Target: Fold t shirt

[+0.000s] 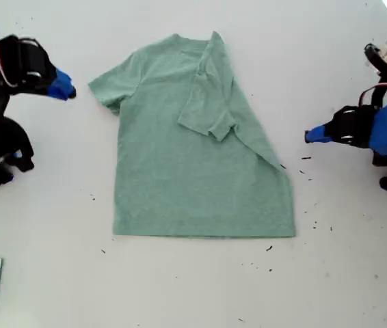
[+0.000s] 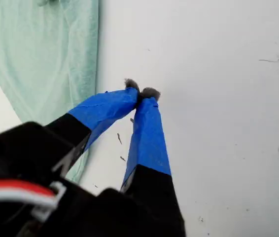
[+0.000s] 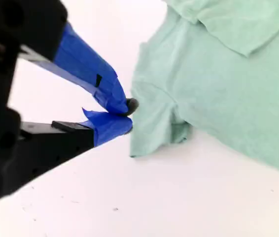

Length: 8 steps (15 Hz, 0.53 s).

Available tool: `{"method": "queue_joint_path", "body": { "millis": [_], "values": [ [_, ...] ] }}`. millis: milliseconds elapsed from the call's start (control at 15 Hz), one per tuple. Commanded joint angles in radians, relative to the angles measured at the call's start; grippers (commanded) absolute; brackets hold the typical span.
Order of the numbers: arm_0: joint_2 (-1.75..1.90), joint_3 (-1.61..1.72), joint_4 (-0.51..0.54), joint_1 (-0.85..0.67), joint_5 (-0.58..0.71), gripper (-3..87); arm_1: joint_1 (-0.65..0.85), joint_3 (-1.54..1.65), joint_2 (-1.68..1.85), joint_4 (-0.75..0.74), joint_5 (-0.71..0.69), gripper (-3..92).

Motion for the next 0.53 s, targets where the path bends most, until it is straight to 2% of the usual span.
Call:
{"method": "queue_joint_path", "body": {
  "millis": [0,67,133,200,333,467],
  "values": [
    [-0.107,-0.25,0.048,-0.101,0.117,-0.2,-0.005,0.064,0.015,-0.002,-0.02,2.3],
    [-0.156,-0.282,0.048,-0.114,0.155,0.1,-0.011,0.064,0.015,-0.002,-0.02,2.3],
    [-0.195,-0.288,0.044,-0.12,0.172,22.2,-0.015,0.066,0.015,-0.002,-0.018,2.3],
    [-0.227,-0.285,0.04,-0.126,0.179,31.1,-0.015,0.066,0.015,-0.002,-0.018,2.3],
    [-0.291,-0.256,0.018,-0.164,0.218,32.6,-0.006,0.066,0.015,-0.003,-0.026,2.3],
    [-0.313,-0.152,-0.063,-0.224,0.242,31.6,-0.005,0.066,0.015,-0.005,-0.032,2.3]
  ]
}}
